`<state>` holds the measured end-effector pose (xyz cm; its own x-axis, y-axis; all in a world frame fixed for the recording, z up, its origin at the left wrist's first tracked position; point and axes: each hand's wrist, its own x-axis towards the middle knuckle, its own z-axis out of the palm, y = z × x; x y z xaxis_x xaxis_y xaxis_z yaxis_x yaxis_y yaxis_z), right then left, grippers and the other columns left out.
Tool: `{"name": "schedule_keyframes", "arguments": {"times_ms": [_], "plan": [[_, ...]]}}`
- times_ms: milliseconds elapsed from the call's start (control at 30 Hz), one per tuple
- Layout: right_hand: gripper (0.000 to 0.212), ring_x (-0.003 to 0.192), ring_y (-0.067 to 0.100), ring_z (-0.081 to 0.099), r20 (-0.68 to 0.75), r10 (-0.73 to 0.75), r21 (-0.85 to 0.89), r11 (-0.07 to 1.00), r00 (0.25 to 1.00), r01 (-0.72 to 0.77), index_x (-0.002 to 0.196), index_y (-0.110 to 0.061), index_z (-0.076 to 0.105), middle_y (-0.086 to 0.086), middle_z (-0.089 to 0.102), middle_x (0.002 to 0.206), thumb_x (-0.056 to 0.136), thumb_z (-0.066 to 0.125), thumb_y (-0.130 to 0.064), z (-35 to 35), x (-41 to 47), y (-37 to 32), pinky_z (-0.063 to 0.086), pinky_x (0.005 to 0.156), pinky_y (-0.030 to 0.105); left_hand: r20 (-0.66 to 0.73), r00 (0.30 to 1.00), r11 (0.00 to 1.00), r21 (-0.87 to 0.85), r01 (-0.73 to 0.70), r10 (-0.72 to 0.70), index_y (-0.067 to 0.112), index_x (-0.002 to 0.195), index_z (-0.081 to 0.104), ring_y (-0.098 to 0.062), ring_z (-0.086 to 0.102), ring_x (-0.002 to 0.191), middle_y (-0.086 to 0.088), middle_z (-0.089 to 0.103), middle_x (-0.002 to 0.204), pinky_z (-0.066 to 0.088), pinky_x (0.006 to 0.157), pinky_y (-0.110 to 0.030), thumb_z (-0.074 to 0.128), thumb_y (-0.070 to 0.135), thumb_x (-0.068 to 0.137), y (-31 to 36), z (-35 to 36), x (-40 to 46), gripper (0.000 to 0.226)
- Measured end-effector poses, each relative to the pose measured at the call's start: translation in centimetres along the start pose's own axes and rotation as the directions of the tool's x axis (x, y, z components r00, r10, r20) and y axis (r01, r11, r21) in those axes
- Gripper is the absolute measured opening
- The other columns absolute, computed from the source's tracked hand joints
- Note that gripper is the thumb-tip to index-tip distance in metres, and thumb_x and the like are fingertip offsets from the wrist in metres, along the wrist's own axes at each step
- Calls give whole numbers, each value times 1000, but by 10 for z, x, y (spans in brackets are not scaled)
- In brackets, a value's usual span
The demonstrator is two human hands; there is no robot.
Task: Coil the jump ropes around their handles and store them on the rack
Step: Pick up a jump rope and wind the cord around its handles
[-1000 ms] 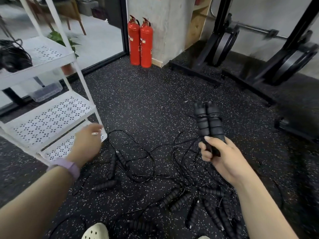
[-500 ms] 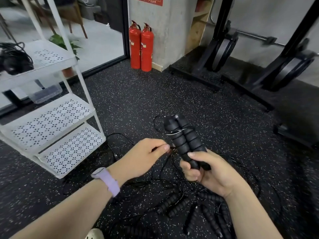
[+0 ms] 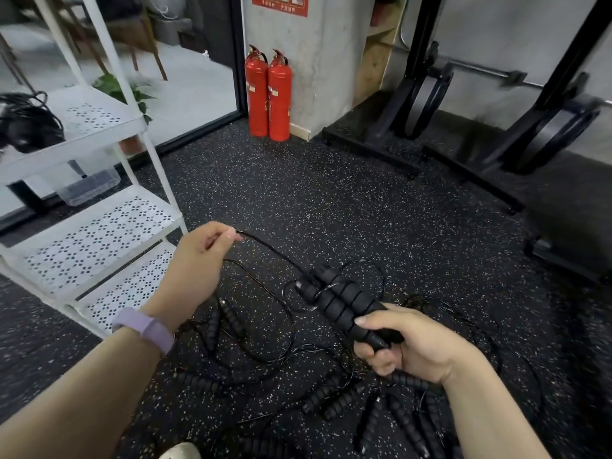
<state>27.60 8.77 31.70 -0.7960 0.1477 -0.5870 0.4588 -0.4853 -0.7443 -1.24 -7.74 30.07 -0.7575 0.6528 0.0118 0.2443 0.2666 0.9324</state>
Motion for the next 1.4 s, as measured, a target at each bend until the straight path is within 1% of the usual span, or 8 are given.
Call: {"name": "schedule_keyframes", "arguments": {"times_ms": [267,433,567,700,800,967,1100,1400], "plan": [[49,49,11,31,-70,-34,140,989,997,43,130,-9,52,9,50,71,88,72,-23,-10,-3,0,32,45,22,-229,971,996,-68,58,-72,31,92,71,-5,37,49,14,48,58,31,46,-25,55,30,105,1,-14,2,21],[84,50,12,32,-76,-26,126,991,997,35,140,8,47,12,52,74,74,84,-29,-13,-4,3,32,45,23,-255,964,997,-32,76,-82,27,92,68,-13,40,56,2,56,71,33,50,-27,57,25,104,0,-12,0,17],[67,48,14,40,-38,-65,123,990,997,69,138,5,55,23,61,84,84,74,-29,-11,-6,3,37,48,25,-250,965,987,117,112,-80,27,91,68,-13,46,55,8,62,71,35,52,-28,60,26,102,-3,-11,-1,15],[63,50,18,48,-25,-104,191,976,994,107,132,10,60,26,64,95,85,71,-30,-10,-6,1,40,51,29,-175,984,970,238,56,-14,37,81,64,-8,57,66,10,67,78,39,56,-27,61,29,102,1,-4,-5,23],[57,54,19,51,-43,-153,242,957,987,159,130,11,62,20,62,90,87,69,-27,-10,-5,-2,44,52,29,-126,992,970,242,36,-5,33,85,65,-3,48,50,8,68,76,38,52,-26,57,30,103,3,-1,-7,20],[59,64,22,56,-242,-269,284,899,932,333,135,8,59,19,63,87,86,67,-24,-15,-1,-3,52,56,29,-25,993,954,280,-106,118,31,84,62,0,45,49,19,55,57,36,46,-16,57,44,101,14,0,-15,22],[53,63,18,54,-385,-357,259,843,851,471,135,1,60,16,65,87,88,67,-22,-19,2,-3,49,54,27,162,984,850,507,-146,73,34,77,62,-2,46,45,17,58,55,33,40,-14,65,63,86,15,1,-19,31],[50,58,16,45,-439,-384,276,803,812,529,140,-1,55,17,60,87,93,64,-18,-25,1,-2,40,47,25,285,953,803,590,-88,-105,24,81,65,-19,65,67,-3,70,74,57,71,-39,58,41,102,3,-1,-16,27]]}}
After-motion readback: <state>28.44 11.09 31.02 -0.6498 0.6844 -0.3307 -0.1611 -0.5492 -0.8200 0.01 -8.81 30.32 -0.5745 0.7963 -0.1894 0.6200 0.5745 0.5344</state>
